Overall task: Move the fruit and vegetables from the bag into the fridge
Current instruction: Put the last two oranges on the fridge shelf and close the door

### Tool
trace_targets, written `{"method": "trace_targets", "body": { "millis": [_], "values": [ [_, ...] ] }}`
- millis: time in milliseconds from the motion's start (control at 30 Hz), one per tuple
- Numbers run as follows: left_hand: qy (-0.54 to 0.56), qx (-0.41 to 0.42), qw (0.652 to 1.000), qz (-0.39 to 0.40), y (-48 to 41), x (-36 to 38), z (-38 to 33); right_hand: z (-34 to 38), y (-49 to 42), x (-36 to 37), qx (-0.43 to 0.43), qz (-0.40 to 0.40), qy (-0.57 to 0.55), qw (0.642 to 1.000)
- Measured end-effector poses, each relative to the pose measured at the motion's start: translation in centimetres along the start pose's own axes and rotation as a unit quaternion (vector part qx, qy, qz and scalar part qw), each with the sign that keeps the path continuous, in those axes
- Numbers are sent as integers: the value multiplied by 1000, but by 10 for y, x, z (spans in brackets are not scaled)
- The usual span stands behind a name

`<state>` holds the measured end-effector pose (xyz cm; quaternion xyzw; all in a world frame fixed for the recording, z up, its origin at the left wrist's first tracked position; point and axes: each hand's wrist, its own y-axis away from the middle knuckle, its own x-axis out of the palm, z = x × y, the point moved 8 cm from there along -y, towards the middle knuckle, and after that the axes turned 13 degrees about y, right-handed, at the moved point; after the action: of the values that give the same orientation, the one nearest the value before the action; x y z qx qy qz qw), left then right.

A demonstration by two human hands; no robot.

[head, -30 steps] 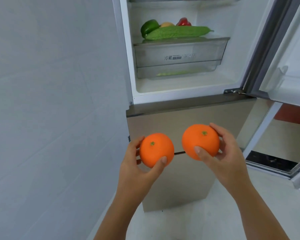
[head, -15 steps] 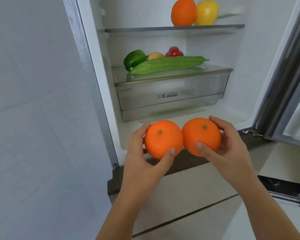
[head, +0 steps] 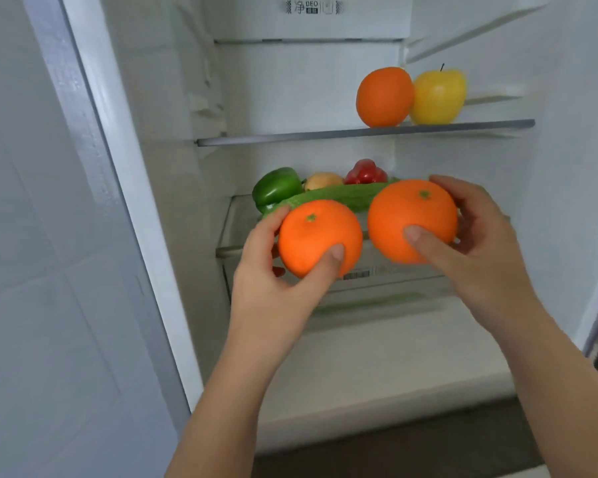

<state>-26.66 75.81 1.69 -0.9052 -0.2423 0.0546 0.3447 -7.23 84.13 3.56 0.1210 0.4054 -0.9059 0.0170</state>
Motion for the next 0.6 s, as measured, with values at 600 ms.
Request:
{"method": "trace_targets", "body": {
  "millis": [600],
  "values": [
    [-142, 62, 984, -82, -146, -4, -61, 25, -178, 45, -80, 73, -60, 992]
  ]
}}
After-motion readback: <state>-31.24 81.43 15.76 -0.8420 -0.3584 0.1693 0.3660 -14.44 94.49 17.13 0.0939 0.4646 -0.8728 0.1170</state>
